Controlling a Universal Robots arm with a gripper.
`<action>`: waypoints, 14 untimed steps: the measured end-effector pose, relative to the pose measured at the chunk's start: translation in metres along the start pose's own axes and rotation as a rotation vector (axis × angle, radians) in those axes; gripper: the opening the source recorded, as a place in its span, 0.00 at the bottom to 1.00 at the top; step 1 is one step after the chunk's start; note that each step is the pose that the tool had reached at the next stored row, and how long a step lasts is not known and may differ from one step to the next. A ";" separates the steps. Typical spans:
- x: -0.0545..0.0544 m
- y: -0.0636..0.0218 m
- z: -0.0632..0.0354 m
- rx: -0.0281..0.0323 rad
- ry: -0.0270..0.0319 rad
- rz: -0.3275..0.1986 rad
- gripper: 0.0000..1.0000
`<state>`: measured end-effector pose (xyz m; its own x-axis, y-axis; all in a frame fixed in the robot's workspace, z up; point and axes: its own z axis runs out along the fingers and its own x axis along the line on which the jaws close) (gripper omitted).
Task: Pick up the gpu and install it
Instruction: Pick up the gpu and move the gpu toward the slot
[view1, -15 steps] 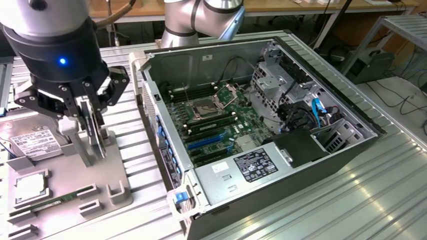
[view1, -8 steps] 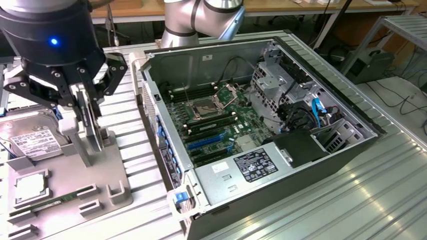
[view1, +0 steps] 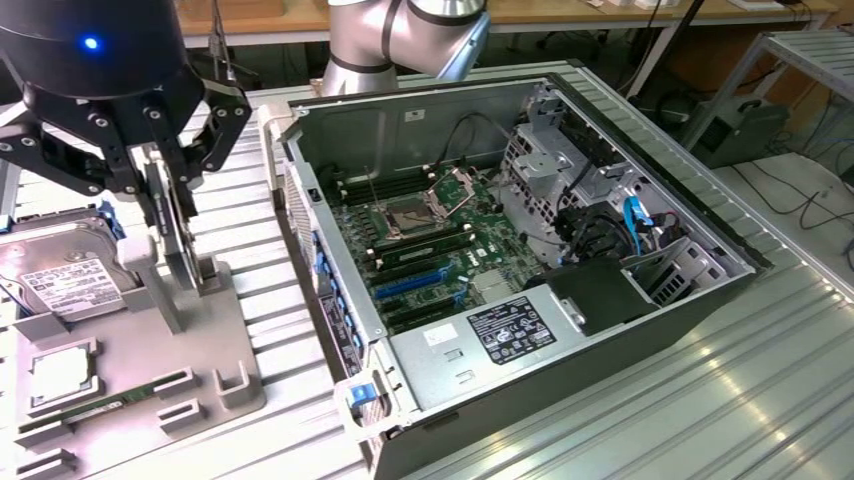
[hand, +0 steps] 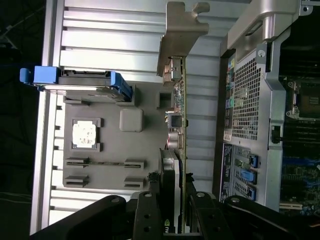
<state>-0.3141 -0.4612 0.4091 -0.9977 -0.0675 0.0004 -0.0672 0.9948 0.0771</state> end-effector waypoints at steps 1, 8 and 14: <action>0.000 0.0000 -0.0001 0.0005 -0.0002 0.000 0.28; 0.000 0.0001 -0.0003 0.0313 0.0005 0.000 0.28; 0.000 0.0007 -0.0033 0.0360 -0.0291 0.001 0.28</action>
<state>-0.3146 -0.4608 0.4125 -0.9975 -0.0643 -0.0285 -0.0655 0.9970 0.0412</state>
